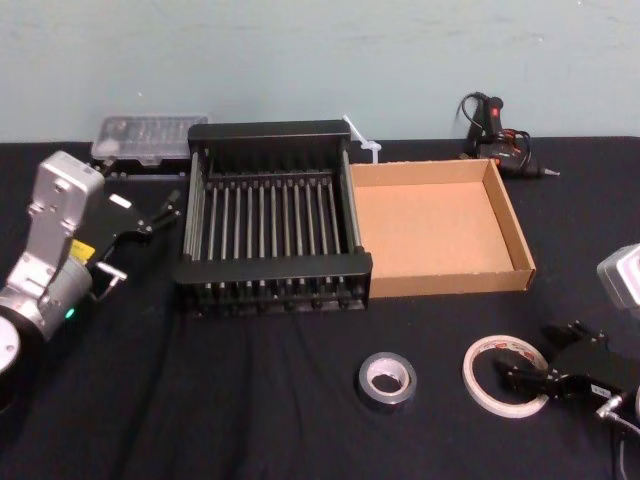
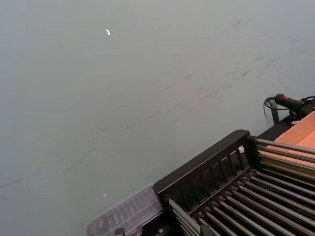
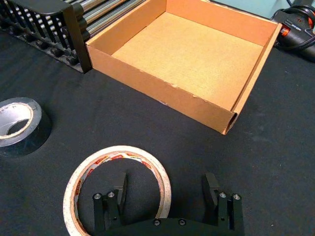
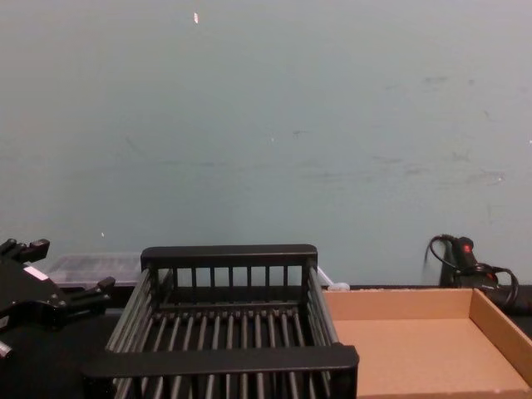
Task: Pick up the white tape and place it into the black box , Pick up the silver tape and place it into the brown box.
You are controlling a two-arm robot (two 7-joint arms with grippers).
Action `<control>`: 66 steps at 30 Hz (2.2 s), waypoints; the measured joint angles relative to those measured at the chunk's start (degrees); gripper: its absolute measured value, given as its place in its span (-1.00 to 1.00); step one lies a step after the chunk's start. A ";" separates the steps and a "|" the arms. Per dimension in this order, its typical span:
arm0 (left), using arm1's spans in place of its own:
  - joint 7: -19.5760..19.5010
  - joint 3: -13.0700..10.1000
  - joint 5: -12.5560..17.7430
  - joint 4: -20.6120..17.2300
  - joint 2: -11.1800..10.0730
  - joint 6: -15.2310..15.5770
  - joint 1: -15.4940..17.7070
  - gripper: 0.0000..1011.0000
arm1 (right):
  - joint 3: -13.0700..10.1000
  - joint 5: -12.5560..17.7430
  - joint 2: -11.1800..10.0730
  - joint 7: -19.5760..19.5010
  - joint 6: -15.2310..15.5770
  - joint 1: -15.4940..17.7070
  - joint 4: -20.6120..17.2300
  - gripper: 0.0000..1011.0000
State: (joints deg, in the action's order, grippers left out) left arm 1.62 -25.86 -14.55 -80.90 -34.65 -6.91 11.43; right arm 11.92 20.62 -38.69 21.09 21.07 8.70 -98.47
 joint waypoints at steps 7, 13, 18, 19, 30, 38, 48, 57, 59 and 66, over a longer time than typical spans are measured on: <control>0.00 0.00 0.00 0.00 0.00 0.00 0.00 0.98 | 0.03 0.00 -0.04 -0.04 -0.03 0.04 -0.03 0.98; 0.00 0.00 0.00 0.00 0.00 0.00 0.00 0.98 | 0.04 0.01 -0.05 -0.09 -0.04 0.04 -0.07 0.81; 0.00 0.00 0.00 0.00 0.00 0.00 0.00 0.98 | 0.04 0.02 -0.05 -0.11 -0.04 0.04 -0.08 0.55; 0.00 0.00 0.00 0.00 0.00 0.00 0.00 0.98 | 0.04 0.02 -0.05 -0.11 -0.04 0.04 -0.08 0.47; 0.00 0.00 0.00 0.00 0.00 0.00 0.00 0.98 | 0.04 0.02 -0.05 -0.11 -0.04 0.04 -0.08 -0.17; 0.00 0.00 0.00 0.00 0.00 0.00 0.00 0.98 | 0.04 0.02 -0.06 -0.10 -0.04 0.04 -0.07 -0.72; 0.00 0.00 0.00 0.00 0.00 0.00 0.00 0.98 | 0.04 0.02 -0.06 -0.10 -0.04 0.04 -0.07 -0.82; 0.00 0.00 0.00 0.00 0.00 0.00 0.00 0.98 | 0.04 0.02 -0.05 -0.10 -0.07 0.04 -0.07 -0.82; 0.00 0.00 0.00 0.00 0.00 0.00 0.00 0.98 | -0.02 0.00 -0.06 -0.04 -0.38 0.13 -0.08 -0.82; 0.00 0.00 0.00 0.00 0.00 0.00 0.00 0.98 | -1.14 0.51 0.03 0.39 -1.43 0.51 -0.71 -0.82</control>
State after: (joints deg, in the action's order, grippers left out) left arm 1.62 -25.86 -14.55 -80.90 -34.64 -6.91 11.43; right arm 10.77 21.14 -38.66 21.49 19.64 9.21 -99.18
